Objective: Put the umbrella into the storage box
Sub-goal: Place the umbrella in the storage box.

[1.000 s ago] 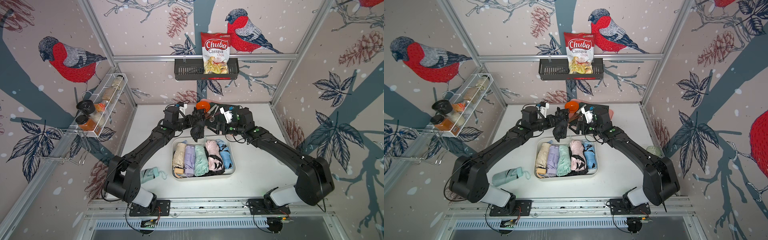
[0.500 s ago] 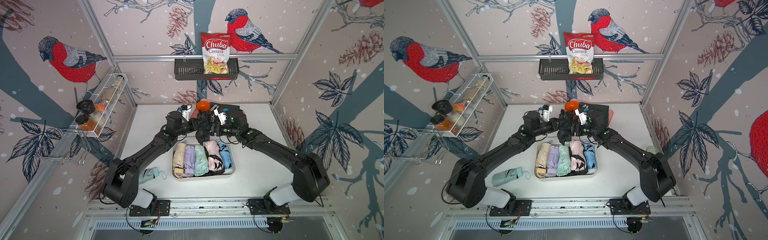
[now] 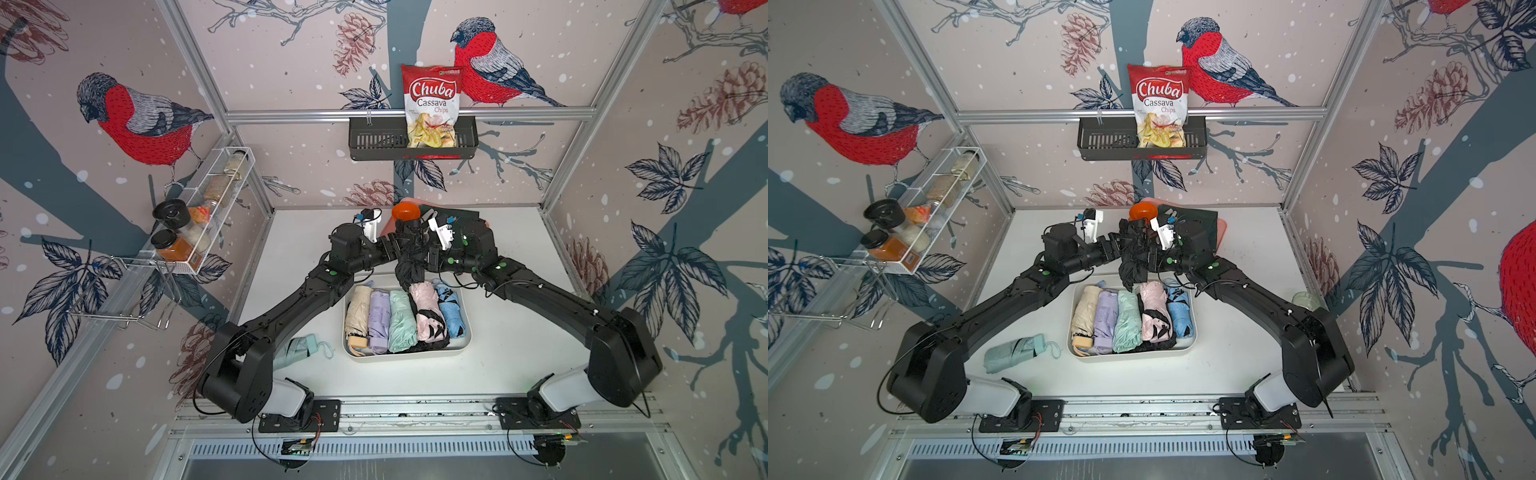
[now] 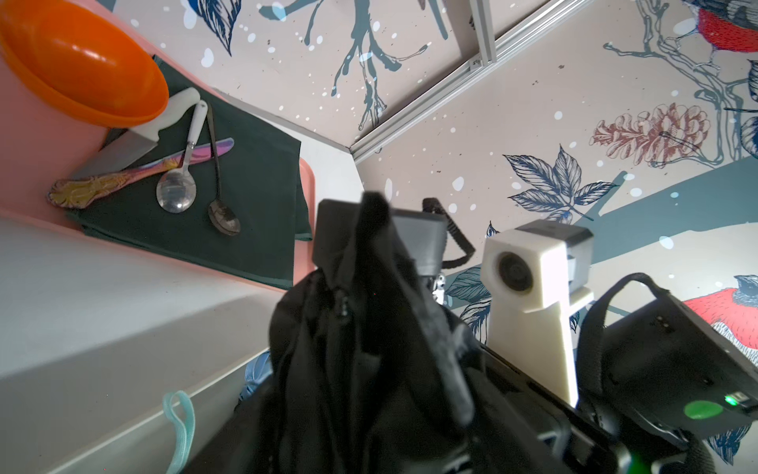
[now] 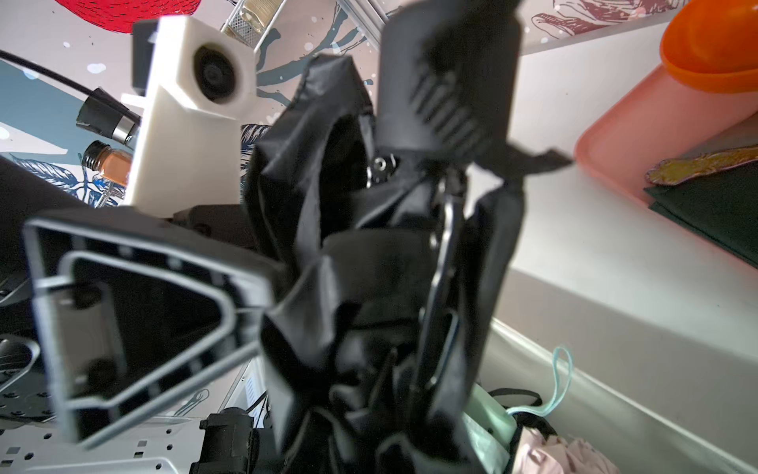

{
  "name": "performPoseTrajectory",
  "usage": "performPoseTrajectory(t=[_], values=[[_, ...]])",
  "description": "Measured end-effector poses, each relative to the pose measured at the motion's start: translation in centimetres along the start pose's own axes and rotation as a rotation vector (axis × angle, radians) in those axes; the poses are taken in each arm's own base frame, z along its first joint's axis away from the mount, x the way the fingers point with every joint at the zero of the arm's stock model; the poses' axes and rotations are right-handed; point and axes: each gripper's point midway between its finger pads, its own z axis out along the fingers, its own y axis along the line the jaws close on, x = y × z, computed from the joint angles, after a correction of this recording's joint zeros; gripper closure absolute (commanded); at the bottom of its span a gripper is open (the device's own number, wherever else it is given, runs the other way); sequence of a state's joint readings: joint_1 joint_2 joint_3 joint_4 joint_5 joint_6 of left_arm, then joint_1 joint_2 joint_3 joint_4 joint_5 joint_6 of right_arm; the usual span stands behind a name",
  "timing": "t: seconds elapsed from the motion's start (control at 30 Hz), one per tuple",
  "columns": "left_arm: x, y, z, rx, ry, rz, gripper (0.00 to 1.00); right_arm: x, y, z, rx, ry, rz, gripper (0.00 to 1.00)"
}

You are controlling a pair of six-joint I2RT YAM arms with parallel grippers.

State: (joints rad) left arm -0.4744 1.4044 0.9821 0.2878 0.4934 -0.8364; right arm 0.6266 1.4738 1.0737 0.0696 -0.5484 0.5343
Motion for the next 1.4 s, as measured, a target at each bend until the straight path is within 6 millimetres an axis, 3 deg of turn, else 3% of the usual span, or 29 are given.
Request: performPoseTrajectory(t=[0.2,0.33,0.47,0.67,0.97,1.4], values=[[-1.2,-0.6,-2.4,-0.063,-0.066,0.045,0.00,-0.2,-0.9,-2.3,0.093,0.001,-0.028,0.84],[-2.0,0.1,-5.1,-0.144,-0.154,0.067,0.00,-0.2,-2.0,-4.6,0.188,0.020,-0.045,0.84],[-2.6,1.2,-7.7,-0.240,-0.236,0.084,0.00,1.6,-4.4,-7.1,0.319,0.089,-0.036,0.84],[-3.2,2.5,-9.8,-0.358,-0.301,0.099,0.00,5.7,-6.9,-9.2,0.439,0.229,0.016,0.84],[-1.4,5.9,-9.9,-0.472,-0.255,0.083,0.00,11.8,-9.5,-10.0,0.497,0.377,0.098,0.85],[-0.6,7.5,-9.0,-0.510,-0.214,0.070,0.00,15.4,-9.5,-8.9,0.458,0.442,0.160,0.80]])
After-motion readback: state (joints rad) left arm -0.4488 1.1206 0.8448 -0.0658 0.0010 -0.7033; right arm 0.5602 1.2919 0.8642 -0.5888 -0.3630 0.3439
